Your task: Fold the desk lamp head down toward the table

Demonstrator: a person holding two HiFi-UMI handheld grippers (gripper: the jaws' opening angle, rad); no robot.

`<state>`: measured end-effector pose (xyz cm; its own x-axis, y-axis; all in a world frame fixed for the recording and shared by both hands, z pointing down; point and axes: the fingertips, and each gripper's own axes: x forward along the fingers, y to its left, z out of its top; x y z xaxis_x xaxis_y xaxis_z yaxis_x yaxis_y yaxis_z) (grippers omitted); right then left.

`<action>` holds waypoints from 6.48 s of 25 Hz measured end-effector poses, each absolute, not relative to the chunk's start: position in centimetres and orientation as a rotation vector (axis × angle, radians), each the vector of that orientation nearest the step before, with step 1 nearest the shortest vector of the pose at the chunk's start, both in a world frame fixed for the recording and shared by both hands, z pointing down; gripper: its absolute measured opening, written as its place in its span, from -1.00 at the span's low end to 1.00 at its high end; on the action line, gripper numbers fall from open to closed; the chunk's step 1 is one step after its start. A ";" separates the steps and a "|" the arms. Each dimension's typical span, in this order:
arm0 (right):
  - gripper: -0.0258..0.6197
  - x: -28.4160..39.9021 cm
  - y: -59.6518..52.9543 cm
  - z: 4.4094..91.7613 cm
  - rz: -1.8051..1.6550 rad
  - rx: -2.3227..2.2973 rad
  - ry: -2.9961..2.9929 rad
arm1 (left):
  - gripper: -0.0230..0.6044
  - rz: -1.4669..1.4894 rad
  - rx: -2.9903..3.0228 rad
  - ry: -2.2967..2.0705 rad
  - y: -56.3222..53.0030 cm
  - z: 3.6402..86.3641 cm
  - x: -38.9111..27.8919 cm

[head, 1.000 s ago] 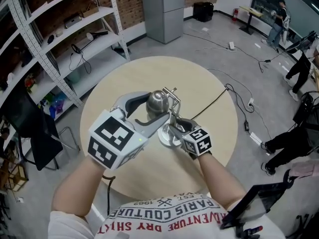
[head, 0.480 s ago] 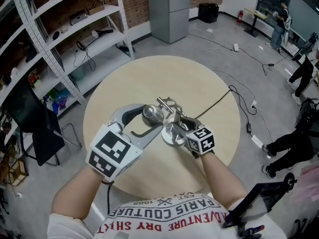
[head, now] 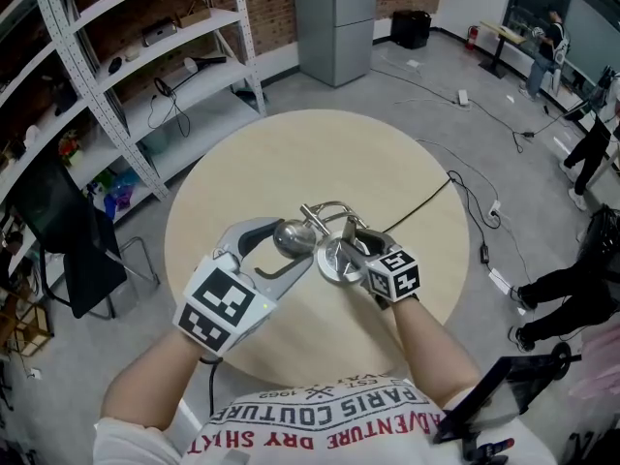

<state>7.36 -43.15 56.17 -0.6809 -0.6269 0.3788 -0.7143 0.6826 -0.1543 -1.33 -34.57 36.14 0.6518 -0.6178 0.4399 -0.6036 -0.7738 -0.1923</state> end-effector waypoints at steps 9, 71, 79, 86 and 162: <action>-0.43 7.6 -43.3 56.0 0.427 1.078 -2.596 | -0.13 -0.836 -2.839 1.064 -33.6 39.3 -2.5; -0.44 6.5 -42.4 55.7 0.399 1.004 -2.639 | -0.15 -0.872 -2.887 1.073 -33.8 54.3 -3.3; -0.46 6.9 -41.8 55.7 0.357 0.994 -2.638 | -0.15 -0.870 -2.890 1.082 -34.0 55.0 -3.0; -0.65 8.2 -41.7 56.8 0.398 1.051 -2.625 | -0.15 -0.853 -2.893 1.092 -34.8 55.8 -3.2; -0.91 8.3 -5.7 42.7 0.368 0.858 -2.881 | -0.93 -0.373 -3.192 1.033 -6.7 42.0 3.2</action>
